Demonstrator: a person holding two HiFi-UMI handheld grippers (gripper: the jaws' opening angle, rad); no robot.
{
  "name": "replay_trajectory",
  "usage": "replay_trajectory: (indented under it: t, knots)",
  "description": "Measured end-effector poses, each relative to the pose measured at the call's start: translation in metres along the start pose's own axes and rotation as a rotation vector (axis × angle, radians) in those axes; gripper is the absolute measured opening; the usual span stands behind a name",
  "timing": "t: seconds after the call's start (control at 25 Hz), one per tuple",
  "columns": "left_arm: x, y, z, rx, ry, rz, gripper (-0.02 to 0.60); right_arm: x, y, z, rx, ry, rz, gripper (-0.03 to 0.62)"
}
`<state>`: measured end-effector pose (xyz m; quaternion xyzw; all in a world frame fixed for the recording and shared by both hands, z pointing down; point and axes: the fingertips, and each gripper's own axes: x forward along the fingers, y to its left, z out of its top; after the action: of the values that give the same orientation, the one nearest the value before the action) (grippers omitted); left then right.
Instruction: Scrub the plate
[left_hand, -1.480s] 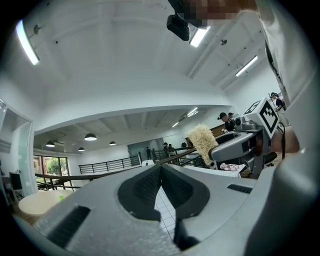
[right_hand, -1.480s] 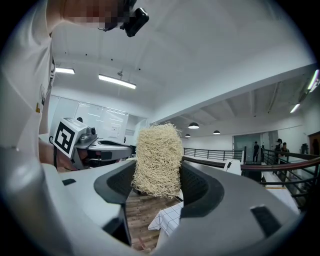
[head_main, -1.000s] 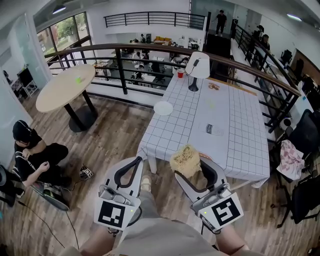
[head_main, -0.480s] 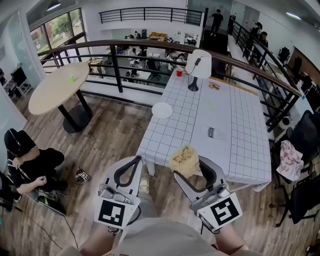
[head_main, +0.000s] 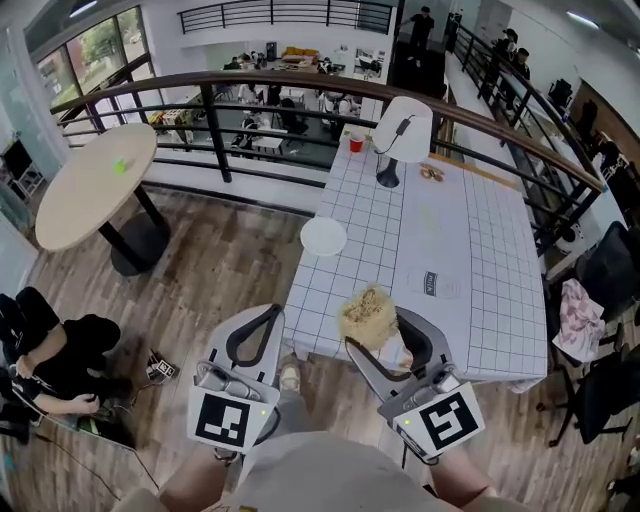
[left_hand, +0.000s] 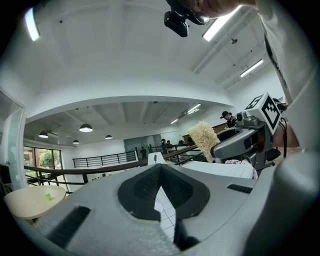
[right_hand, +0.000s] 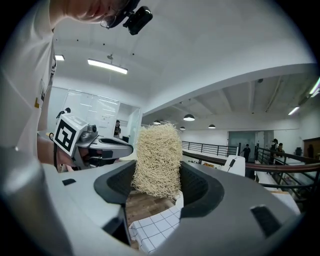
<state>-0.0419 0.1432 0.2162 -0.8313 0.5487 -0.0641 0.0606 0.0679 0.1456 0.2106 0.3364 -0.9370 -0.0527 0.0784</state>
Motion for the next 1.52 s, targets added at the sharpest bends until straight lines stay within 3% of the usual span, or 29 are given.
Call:
replay_trajectory:
  t: [0.4,0.72,0.92,1.32,1.52]
  knots:
    - [0.084,0.100,0.000,-0.013,-0.008,-0.069,0.012,0.113,-0.062,0.020,0.003,0.020,-0.081,0.264]
    - [0.127,0.154,-0.009,-0.030,-0.015,-0.142,0.012,0.183,-0.081,0.022,0.012,0.043,-0.122,0.264]
    - [0.139,0.164,-0.015,-0.029,-0.016,-0.177,0.014,0.198,-0.089,0.015,0.025,0.063,-0.142,0.264]
    - [0.162,0.161,-0.014,-0.057,0.001,-0.153,0.014,0.202,-0.112,0.003,0.091,0.063,-0.122,0.264]
    - [0.174,0.148,-0.019,-0.091,0.055,-0.215,0.014,0.205,-0.121,-0.003,0.096,0.069,-0.103,0.264]
